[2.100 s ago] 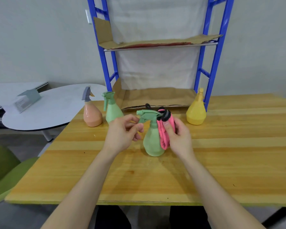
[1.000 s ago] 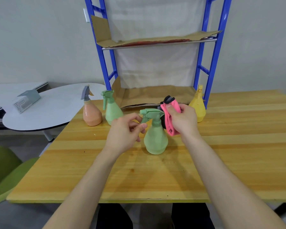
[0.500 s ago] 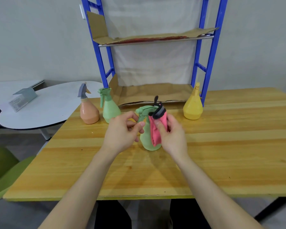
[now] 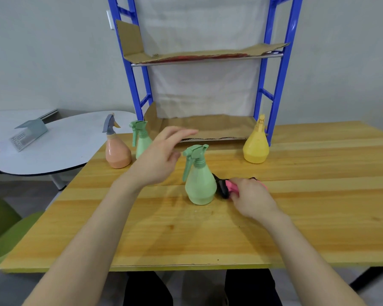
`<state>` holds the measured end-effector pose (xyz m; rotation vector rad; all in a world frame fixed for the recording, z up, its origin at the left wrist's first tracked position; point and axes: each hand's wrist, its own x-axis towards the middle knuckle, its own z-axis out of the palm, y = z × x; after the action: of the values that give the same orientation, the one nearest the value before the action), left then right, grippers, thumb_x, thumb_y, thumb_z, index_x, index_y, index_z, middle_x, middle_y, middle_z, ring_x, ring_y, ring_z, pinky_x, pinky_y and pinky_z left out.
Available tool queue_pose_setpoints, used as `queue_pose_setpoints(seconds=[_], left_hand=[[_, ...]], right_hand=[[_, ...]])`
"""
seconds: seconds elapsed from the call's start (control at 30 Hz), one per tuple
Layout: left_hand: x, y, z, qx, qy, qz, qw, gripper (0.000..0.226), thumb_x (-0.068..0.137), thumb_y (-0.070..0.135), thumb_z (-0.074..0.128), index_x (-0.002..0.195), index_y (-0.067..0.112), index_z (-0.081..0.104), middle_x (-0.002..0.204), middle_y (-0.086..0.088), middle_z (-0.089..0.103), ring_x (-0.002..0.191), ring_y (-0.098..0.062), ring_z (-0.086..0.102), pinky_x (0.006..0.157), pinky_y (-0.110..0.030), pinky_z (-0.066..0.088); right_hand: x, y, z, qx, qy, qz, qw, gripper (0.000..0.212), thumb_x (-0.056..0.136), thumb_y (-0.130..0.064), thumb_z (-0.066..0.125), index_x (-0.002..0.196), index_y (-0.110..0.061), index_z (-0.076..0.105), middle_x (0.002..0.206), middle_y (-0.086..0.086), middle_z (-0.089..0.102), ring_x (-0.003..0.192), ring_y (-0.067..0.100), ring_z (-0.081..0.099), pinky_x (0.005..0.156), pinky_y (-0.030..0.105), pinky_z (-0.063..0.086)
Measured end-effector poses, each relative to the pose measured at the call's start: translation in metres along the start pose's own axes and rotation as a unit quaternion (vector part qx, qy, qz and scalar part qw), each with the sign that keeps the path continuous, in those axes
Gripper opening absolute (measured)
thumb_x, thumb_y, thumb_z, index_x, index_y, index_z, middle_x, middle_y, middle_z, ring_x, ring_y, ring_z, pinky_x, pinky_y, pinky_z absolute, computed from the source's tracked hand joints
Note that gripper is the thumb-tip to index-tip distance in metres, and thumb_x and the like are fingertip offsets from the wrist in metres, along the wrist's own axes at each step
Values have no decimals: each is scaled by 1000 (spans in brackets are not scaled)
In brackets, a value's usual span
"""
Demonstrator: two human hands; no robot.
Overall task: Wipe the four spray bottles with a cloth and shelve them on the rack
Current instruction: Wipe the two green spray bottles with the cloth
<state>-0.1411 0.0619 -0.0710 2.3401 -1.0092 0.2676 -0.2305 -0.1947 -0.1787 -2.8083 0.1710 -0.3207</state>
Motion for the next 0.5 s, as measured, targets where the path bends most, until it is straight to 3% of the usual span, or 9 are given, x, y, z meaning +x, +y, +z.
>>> queue_pose_setpoints(seconds=[0.1, 0.17, 0.23, 0.3, 0.37, 0.5], left_hand=[[25, 9, -13, 24, -134, 32, 990, 74, 101, -6, 56, 150, 51, 54, 176, 13, 22, 165, -14, 14, 129, -37, 23], [31, 9, -18, 29, -166, 26, 985, 56, 106, 7, 61, 142, 51, 60, 176, 12, 24, 165, -12, 14, 130, -40, 22], [30, 5, -19, 22, -158, 24, 987, 37, 107, 24, 64, 136, 47, 62, 171, 13, 35, 161, -11, 25, 127, -39, 29], [28, 0, -14, -1, -128, 26, 991, 24, 105, 31, 68, 128, 38, 66, 152, 16, 57, 145, -8, 48, 121, -37, 41], [25, -4, -6, -54, -96, 5, 994, 19, 103, 30, 73, 121, 28, 68, 127, 14, 72, 121, -5, 66, 109, -40, 55], [15, -7, 11, -129, -21, -41, 991, 17, 97, 32, 81, 111, 26, 72, 105, 7, 77, 98, -8, 74, 91, -40, 63]], right_hand=[[2, 4, -2, 75, 26, 36, 996, 20, 103, -22, 64, 123, -25, 68, 92, -5, 73, 84, 25, 65, 70, 38, 51], [0, 11, -7, 167, 35, 64, 983, 15, 105, -29, 66, 119, -31, 68, 93, -8, 74, 87, 23, 67, 67, 34, 51], [-3, 18, -12, 287, 54, 77, 953, 9, 105, -34, 66, 113, -36, 69, 92, -9, 76, 88, 21, 71, 72, 41, 57], [-8, 20, -21, 388, 85, 92, 913, 13, 107, -33, 64, 117, -37, 71, 98, -13, 80, 92, 14, 75, 85, 46, 61], [-13, 13, -30, 462, 104, 92, 876, 15, 108, -32, 62, 120, -32, 72, 103, -17, 80, 93, 4, 75, 91, 39, 59], [-17, -15, -45, 566, 183, 29, 804, 20, 111, -33, 56, 123, -29, 70, 105, -12, 80, 95, 2, 73, 86, 21, 55]])
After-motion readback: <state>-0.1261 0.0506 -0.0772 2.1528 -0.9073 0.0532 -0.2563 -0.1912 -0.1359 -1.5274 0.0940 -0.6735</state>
